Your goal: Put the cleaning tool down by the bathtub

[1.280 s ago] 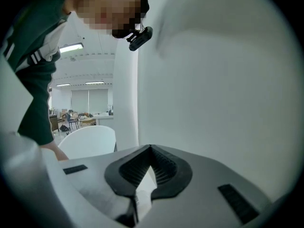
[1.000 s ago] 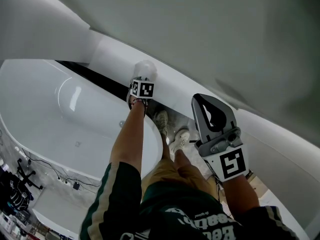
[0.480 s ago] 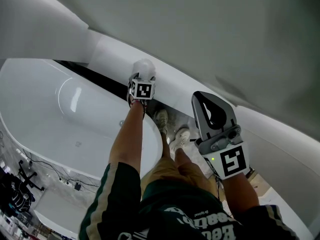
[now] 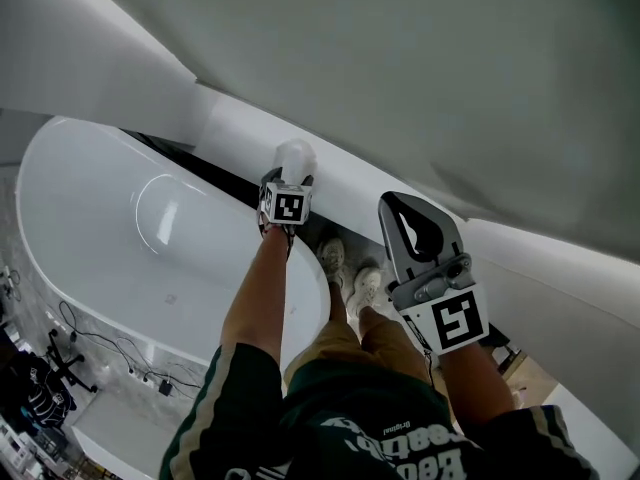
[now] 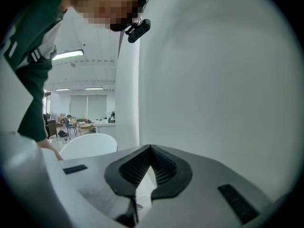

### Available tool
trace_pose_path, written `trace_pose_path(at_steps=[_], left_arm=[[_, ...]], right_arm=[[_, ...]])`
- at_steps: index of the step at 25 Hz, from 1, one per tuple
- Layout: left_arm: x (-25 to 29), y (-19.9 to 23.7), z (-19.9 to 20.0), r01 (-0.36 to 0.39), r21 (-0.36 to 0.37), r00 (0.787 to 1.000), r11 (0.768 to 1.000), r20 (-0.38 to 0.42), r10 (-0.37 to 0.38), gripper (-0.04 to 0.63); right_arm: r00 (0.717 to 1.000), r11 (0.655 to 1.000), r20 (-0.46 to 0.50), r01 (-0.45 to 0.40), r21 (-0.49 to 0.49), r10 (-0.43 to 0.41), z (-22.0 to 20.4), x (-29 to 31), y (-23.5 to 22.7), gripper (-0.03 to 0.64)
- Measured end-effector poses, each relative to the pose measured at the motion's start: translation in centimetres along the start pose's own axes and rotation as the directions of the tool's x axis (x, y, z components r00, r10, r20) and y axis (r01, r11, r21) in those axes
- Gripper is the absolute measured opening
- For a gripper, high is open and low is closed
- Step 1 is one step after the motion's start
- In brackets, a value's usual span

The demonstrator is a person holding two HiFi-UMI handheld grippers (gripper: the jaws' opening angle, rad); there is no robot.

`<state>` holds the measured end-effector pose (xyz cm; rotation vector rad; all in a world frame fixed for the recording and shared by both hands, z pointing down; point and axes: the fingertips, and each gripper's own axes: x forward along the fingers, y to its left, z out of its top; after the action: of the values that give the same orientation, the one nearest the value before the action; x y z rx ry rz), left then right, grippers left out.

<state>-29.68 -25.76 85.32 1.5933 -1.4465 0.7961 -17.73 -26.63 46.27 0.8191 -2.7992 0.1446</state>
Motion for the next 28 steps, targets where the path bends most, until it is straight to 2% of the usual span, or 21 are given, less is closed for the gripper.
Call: trace_pose_path(at_steps=[4, 8, 15, 21, 28], left_arm=[[-4.2, -1.4, 2.4, -0.004, 0.042, 0.997, 0.999, 0.074, 0.001, 0.313], [-8.2, -2.9, 4.0, -0.018, 0.074, 0.989, 0.997, 0.149, 0.006, 0.311], [-15.2, -7.3, 6.9, -0.016, 0.097, 0.962, 0.995, 0.271, -0.011, 0.311], [-22.5, -12.0, 9.9, -0.009, 0.132, 0.914, 0.991, 0.404, -0.045, 0.305], [-32.5, -17.5, 12.8, -0.071, 0.218, 0.826, 0.973, 0.559, -0.064, 0.274]], right_arm=[[1.000, 1.000, 0.004, 0.015, 0.006, -0.015, 1.1, -2.1, -0.2, 0.015], [0.999, 0.999, 0.039, 0.001, -0.033, 0.000, 3.0, -3.6, 0.0, 0.015], [0.993, 0.998, 0.108, -0.035, -0.050, 0.040, 6.0, -6.5, -0.4, 0.015], [0.987, 0.996, 0.137, -0.070, -0.060, 0.077, 6.9, -9.5, 0.2, 0.015], [0.980, 0.993, 0.174, -0.079, -0.087, 0.093, 8.5, -13.6, -0.2, 0.015]])
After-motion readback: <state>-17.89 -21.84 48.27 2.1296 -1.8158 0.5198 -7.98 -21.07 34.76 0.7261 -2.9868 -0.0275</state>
